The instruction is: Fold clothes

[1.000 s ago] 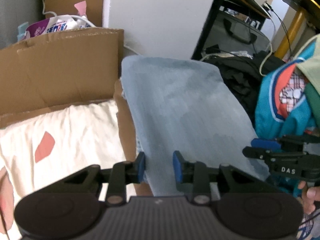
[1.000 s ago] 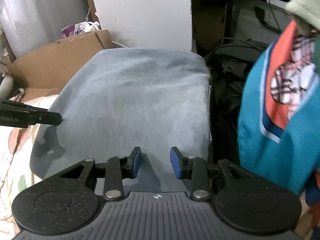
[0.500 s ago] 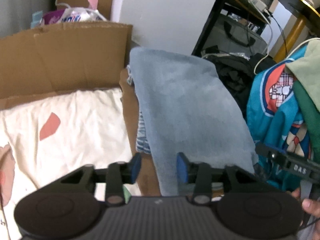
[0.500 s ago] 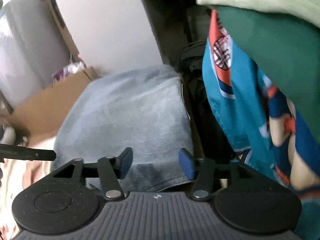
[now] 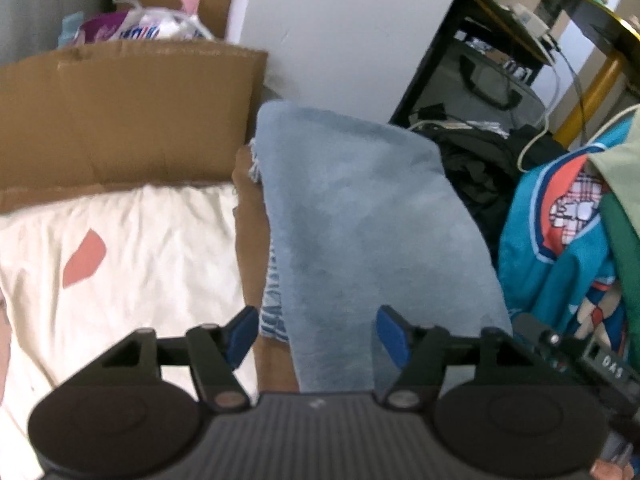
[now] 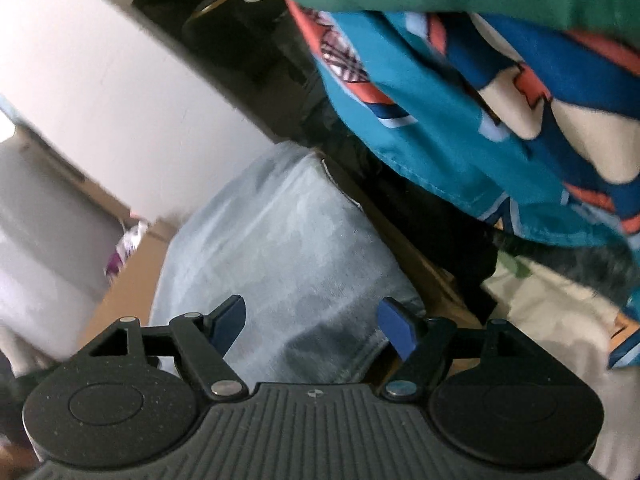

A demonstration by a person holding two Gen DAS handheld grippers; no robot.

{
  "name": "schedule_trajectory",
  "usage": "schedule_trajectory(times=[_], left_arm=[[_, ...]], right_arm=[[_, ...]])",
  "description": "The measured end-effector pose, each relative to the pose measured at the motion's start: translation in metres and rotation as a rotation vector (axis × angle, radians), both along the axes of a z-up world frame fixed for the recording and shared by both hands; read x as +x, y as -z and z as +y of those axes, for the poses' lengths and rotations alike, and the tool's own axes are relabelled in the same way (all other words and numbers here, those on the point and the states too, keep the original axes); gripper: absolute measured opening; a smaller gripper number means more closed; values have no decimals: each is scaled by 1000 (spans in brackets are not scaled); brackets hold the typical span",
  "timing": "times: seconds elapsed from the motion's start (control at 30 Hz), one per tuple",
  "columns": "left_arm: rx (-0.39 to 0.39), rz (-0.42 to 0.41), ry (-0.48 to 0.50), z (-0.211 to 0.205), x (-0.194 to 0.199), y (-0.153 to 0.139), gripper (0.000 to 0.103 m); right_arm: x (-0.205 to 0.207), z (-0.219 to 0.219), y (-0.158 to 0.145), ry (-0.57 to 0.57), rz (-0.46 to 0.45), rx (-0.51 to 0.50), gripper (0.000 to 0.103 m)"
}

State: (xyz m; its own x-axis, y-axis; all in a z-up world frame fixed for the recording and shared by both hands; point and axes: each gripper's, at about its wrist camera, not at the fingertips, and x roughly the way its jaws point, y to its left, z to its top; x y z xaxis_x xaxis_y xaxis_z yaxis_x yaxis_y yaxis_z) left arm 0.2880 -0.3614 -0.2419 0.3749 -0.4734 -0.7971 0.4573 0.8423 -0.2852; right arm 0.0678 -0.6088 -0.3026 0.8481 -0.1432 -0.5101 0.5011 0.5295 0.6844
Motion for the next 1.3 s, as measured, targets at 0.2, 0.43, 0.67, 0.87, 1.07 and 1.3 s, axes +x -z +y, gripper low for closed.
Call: schedule_trajectory(times=[0.2, 0.43, 0.67, 0.87, 1.07, 1.3], left_arm=[[-25, 83, -12, 5, -2, 16, 56], [-49, 109, -6, 6, -15, 21, 22], [-62, 129, -25, 11, -19, 24, 20], [12, 139, 66, 5, -5, 17, 34], [68, 17, 111, -12, 34, -11, 48], [12, 102, 2, -20, 82, 3, 58]], right_arm=[[-20, -3, 13, 108, -5, 116, 79], [-17, -7, 52, 80, -141, 402, 79], [-13, 4, 82, 54, -193, 570, 37], [-21, 4, 68, -47, -174, 470, 23], [-22, -1, 59, -64, -166, 435, 23], [-26, 0, 60, -64, -163, 429, 23]])
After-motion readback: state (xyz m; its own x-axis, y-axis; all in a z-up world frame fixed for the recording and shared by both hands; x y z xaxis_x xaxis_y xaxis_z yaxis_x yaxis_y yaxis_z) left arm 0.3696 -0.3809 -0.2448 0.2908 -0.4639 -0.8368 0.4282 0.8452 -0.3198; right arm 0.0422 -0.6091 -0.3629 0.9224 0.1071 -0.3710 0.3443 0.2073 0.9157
